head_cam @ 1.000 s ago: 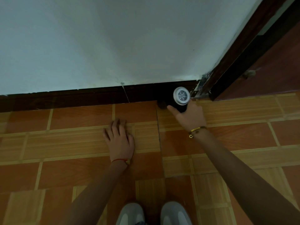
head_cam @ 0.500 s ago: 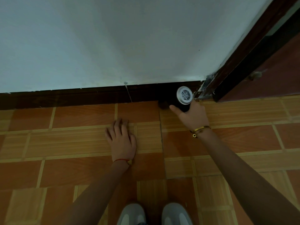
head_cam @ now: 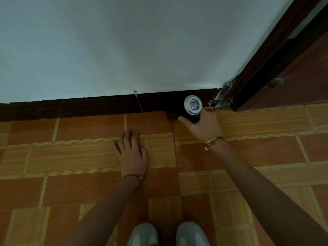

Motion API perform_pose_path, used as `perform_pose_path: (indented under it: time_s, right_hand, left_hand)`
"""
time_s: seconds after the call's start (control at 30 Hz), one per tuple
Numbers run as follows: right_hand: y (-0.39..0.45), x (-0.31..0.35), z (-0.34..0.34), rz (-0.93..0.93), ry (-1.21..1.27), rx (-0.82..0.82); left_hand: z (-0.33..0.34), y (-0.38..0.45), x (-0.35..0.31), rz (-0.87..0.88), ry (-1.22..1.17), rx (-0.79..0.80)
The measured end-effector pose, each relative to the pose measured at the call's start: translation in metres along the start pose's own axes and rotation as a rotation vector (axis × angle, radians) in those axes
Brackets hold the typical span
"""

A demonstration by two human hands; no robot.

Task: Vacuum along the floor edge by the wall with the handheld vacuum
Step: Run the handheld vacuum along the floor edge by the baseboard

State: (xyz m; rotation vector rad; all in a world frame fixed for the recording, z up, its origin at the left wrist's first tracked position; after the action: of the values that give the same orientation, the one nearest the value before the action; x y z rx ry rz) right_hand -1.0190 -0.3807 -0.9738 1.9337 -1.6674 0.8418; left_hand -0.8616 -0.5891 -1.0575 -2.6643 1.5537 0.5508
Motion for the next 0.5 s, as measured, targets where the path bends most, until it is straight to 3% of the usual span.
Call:
perform_pose_path:
  time_s: [0.2,0.5]
  right_hand:
    - [-0.002,-0.029,-0.027,0.081,-0.007,-0.142]
    - [-0.005,0.014,0.016,-0.025,0.026,0.007]
  left_hand:
    - [0.000,0.000,0.000,-0.002,-0.004,0.004]
    - [-0.006,0.001,-0.004,-0.003,-0.026,0.005]
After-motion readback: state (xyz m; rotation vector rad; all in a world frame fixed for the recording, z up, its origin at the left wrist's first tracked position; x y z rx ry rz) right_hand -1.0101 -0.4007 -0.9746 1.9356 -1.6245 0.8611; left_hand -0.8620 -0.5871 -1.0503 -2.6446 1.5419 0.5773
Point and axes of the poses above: each hand's wrist, its own y-axis towards the middle knuckle, its own z-axis out of the palm, x = y × z, the point moved 6 cm from there along y, towards the middle knuckle, and after that the axes turned 7 degrees about -x, right-handed, at the moved point
